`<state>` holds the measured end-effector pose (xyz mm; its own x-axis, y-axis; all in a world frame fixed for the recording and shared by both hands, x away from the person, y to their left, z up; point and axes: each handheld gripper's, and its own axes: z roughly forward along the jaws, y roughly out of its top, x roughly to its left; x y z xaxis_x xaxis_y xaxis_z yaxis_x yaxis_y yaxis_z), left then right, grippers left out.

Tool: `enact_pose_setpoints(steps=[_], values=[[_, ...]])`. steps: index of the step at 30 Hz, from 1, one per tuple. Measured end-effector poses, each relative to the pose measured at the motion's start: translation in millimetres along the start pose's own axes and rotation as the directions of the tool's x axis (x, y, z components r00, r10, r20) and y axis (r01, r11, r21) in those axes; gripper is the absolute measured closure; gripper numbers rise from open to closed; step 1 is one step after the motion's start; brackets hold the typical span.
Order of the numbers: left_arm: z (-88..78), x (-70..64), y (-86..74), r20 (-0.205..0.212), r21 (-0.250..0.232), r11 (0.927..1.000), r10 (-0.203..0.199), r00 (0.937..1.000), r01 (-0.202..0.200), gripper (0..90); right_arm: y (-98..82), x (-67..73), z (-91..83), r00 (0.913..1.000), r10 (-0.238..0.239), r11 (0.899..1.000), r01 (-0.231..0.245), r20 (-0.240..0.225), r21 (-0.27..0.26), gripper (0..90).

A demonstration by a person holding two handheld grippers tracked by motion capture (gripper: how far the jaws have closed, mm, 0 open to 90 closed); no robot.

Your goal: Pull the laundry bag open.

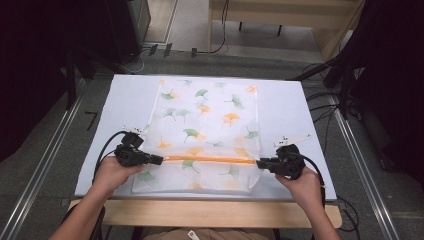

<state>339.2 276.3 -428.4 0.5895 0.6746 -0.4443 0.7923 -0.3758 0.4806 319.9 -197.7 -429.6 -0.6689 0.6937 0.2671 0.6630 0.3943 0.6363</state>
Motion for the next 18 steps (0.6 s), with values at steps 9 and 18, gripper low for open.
enact_pose_setpoints(steps=[9, 18], values=[[-11.9, 9.1, -9.2, -0.015, -0.014, 0.9998, -0.017, 0.9997, 0.017, 90.0, 0.1, 0.1, 0.6, 1.0000, 0.001, 1.000, -0.001, 0.000, 0.005, 84.9], [-10.0, 7.8, -8.7, -0.006, -0.006, 0.9999, -0.012, 0.9999, 0.012, 90.0, -0.2, -0.7, 0.2, 1.0000, 0.000, 1.000, 0.000, 0.007, 0.003, 84.9]])
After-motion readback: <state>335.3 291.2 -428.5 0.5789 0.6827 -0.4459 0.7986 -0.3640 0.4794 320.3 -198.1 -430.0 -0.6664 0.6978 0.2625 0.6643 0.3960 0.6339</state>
